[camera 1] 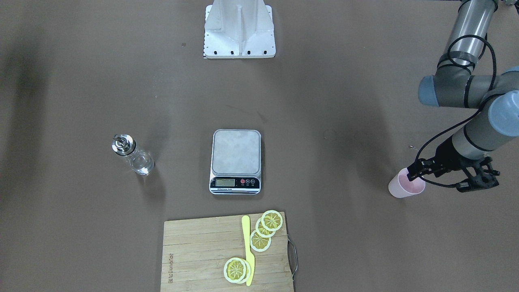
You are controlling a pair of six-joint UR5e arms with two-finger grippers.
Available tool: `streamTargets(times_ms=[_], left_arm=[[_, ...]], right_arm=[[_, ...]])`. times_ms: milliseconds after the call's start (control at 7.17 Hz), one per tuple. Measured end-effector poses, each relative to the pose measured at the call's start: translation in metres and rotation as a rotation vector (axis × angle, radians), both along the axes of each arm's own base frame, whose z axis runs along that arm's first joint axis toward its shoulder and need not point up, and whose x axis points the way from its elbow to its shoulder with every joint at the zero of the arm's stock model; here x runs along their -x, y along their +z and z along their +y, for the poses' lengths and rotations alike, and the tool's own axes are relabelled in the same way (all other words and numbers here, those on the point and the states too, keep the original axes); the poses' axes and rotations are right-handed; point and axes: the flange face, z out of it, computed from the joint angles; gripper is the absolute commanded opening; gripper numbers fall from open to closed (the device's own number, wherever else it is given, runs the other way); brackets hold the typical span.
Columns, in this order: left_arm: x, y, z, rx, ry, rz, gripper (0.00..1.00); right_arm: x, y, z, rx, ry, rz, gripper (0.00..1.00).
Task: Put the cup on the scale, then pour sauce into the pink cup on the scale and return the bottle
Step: 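Reach the left gripper to the pink cup and grasp it, then carry the pink cup with the left gripper onto the scale tray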
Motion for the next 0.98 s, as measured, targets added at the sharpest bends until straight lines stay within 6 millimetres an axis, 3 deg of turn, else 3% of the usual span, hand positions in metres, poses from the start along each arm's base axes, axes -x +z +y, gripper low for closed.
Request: streamTargets(times_ms=[279,418,697,976], left_arm=[[-0.006,0.005,0.002,0.009,0.009,-0.005,0.15],[-0.008,0.006,0.002,0.010,0.011,-0.006,0.00],[-0.007,0.002,0.003,0.009,0.010,0.001,0.00],[0.023,-0.024,-0.008,0.018,-0.036,0.049,0.00]], right_arm=[[0.001,-0.005,0.000,-0.006,0.000,-0.007,1.00],[0.001,-0.006,0.001,-0.007,-0.001,-0.009,1.00],[0.001,-0.005,0.002,-0.004,-0.001,-0.008,1.00],[0.006,-0.012,-0.005,-0.004,0.002,-0.004,1.00]])
